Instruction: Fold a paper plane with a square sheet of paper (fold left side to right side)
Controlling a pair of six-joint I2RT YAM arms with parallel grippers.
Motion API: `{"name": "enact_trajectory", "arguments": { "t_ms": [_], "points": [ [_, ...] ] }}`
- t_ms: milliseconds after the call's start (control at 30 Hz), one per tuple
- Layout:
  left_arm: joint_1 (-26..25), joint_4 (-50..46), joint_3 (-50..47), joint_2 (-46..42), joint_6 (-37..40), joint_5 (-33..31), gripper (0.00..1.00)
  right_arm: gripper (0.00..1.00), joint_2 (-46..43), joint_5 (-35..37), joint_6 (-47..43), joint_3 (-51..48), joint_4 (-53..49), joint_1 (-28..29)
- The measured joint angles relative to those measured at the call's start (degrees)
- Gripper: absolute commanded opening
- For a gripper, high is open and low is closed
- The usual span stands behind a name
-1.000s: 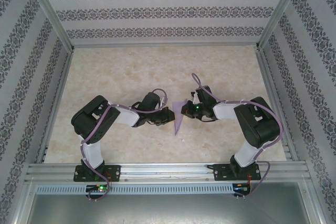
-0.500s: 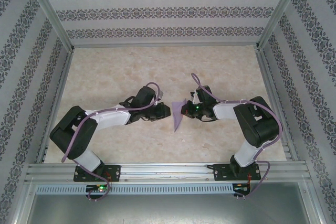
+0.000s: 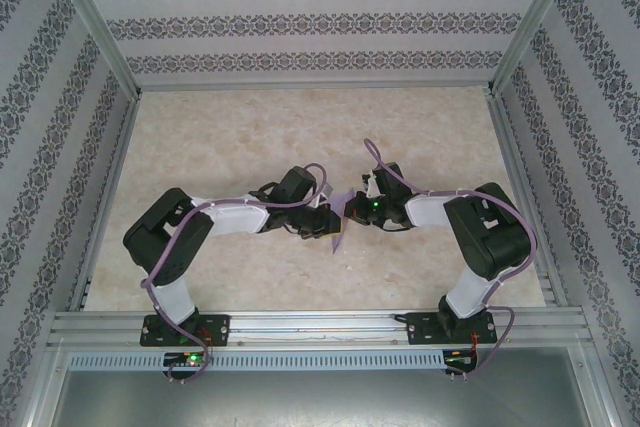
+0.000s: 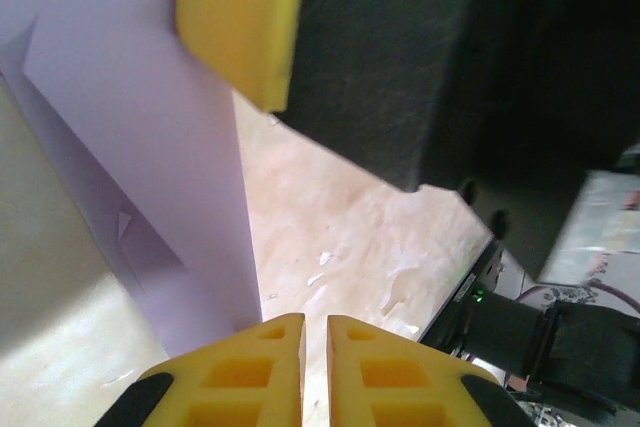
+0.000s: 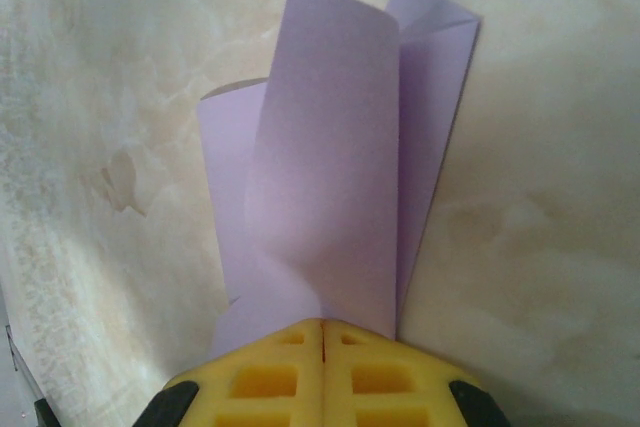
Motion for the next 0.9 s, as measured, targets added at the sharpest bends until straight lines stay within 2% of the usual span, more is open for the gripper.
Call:
{"name": "enact_trajectory", "arguments": {
  "t_ms": [900],
  "points": [
    [-0.44,1.7,-1.77,3.93,-0.83,0.66,0.12,0.0,0.48,0.02,-0.37,0.76,-0.48,0.39]
  ]
}}
